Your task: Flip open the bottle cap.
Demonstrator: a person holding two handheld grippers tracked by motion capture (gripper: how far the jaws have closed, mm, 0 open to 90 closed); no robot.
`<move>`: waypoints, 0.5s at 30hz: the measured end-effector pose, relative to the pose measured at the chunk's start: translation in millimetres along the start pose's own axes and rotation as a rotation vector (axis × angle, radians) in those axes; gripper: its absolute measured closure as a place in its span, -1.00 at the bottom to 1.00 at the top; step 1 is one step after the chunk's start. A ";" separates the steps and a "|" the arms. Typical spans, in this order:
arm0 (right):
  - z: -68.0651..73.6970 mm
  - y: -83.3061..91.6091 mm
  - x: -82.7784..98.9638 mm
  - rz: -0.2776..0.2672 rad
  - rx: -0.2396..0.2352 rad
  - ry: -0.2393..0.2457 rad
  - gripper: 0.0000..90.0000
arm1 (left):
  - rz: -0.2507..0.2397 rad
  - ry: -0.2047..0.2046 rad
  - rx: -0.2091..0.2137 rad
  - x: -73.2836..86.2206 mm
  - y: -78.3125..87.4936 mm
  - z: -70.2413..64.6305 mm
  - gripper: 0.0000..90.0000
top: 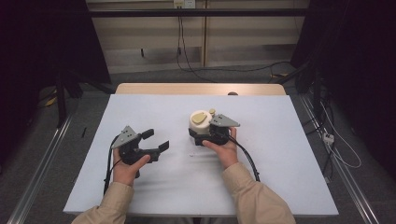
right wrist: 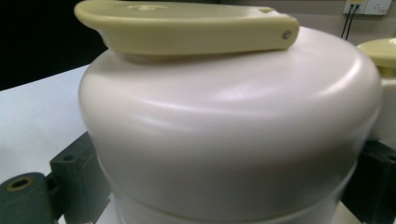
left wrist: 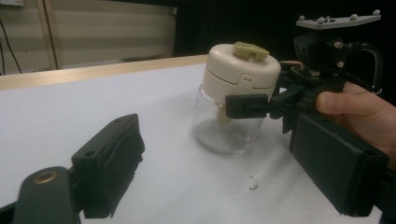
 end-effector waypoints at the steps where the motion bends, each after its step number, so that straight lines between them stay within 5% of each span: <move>1: 0.0 0.0 0.0 0.000 0.000 0.000 -0.86 | 0.004 -0.006 -0.001 -0.5 -1.8 -0.9 -0.66; 15: -0.3 0.1 -0.1 0.003 -0.002 0.001 -0.86 | 0.025 -0.007 0.016 -13.7 -28.4 -13.1 -0.24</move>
Point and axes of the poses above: each handheld gripper's, and its own axes: y roughly backward along the jaws, x roughly out of its underside, z roughly to its left, the point moved 7 cm from there along -y, roughly forward along the jaws, and after that the axes turned 14 degrees about -x, right-handed, at the moved point
